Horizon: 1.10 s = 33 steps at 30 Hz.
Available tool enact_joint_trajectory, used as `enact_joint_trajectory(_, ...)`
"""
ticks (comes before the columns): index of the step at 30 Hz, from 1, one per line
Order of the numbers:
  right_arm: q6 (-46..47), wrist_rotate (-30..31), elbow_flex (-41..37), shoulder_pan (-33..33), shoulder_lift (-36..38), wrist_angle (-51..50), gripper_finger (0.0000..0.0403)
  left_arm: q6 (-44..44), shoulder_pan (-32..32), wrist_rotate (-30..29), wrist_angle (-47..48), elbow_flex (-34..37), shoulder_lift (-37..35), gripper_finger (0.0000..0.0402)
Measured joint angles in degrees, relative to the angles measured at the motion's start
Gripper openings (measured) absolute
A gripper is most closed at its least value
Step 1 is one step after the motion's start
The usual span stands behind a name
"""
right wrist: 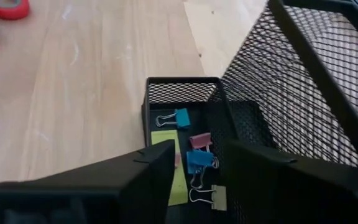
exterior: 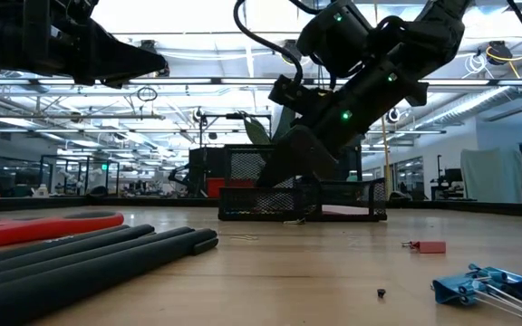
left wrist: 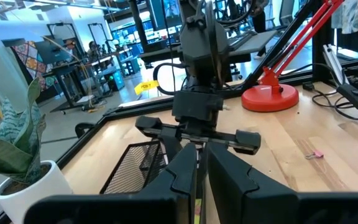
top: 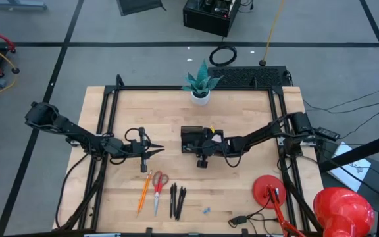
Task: Pick and place office supplies into organizer
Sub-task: Put the blue binder clip into the black desk organizer
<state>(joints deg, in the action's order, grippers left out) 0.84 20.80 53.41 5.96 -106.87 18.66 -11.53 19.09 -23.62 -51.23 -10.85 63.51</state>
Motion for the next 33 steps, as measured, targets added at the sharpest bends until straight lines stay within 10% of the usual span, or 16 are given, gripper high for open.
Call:
enact_joint_trajectory(15,-8.1,0.0,0.4,4.3,10.4,-0.9,0.0126,0.0,0.0,0.0,0.1,0.0,0.0,0.0047)
enact_joint_trajectory(25,-9.8,-3.2,0.3,13.2,21.8,-10.8,0.0013,1.7,0.0,0.0,0.4,0.0,0.0,0.0047)
enact_joint_trajectory(33,-3.7,-4.4,-5.7,18.4,25.7,-9.9,0.0006,1.7,0.0,0.1,0.4,0.0,0.0,0.0047)
